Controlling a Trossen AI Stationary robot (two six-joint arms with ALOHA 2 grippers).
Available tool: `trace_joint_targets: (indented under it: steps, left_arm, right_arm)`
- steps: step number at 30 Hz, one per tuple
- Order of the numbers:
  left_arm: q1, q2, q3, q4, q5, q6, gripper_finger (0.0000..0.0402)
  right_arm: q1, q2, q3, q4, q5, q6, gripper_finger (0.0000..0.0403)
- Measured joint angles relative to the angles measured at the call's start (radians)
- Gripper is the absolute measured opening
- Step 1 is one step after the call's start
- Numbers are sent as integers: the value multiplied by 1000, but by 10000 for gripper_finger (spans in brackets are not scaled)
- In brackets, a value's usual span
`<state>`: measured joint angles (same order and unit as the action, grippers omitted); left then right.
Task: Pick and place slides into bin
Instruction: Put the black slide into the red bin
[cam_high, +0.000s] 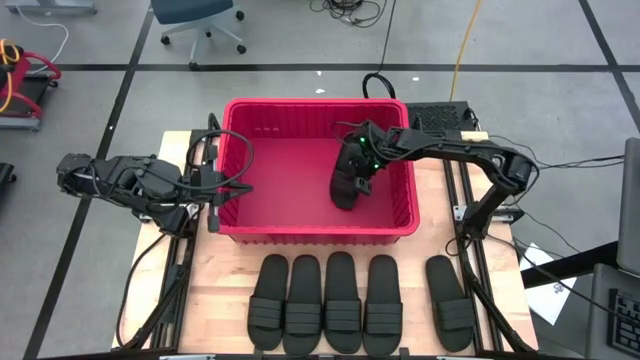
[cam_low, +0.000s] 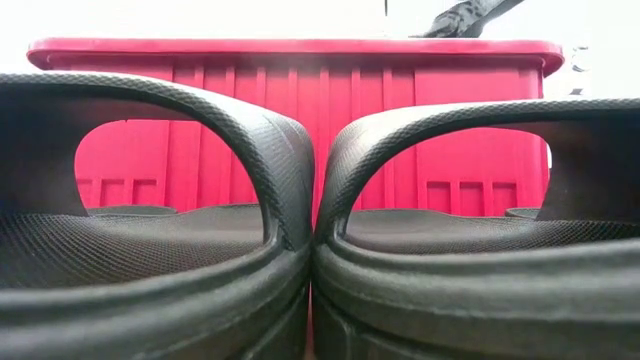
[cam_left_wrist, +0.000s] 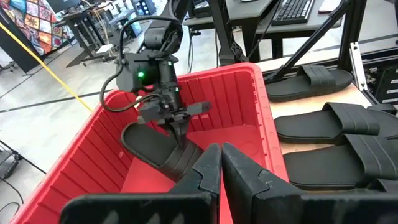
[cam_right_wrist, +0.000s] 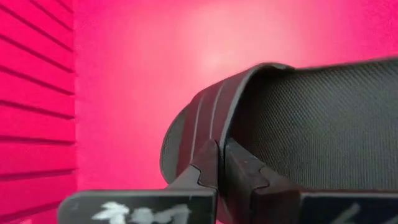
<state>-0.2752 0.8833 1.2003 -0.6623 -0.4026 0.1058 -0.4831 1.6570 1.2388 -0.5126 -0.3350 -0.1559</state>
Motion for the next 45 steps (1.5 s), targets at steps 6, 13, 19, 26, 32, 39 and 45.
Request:
trace_joint_targets:
  steps: [6,13,19,26,32,39,45]
  left_arm:
    - [0,0,0,1,0,-2,19]
    - [0,0,0,-1,0,-2,19]
    - [0,0,0,0,0,-3,19]
    - [0,0,0,0,0,-4,19]
    - [0,0,0,0,0,-6,19]
    - [0,0,0,0,0,-6,19]
    - [0,0,0,0,0,-6,19]
  right_arm:
    - [0,18,1,12,-4,-86,0]
    - [0,26,1,24,-1,-203,0]
    - [1,27,1,23,21,-280,0]
    - [1,27,1,23,20,-360,0]
    - [1,27,1,31,21,-367,6]
    - [16,27,0,38,59,-488,15]
    - [34,27,0,46,76,-543,13]
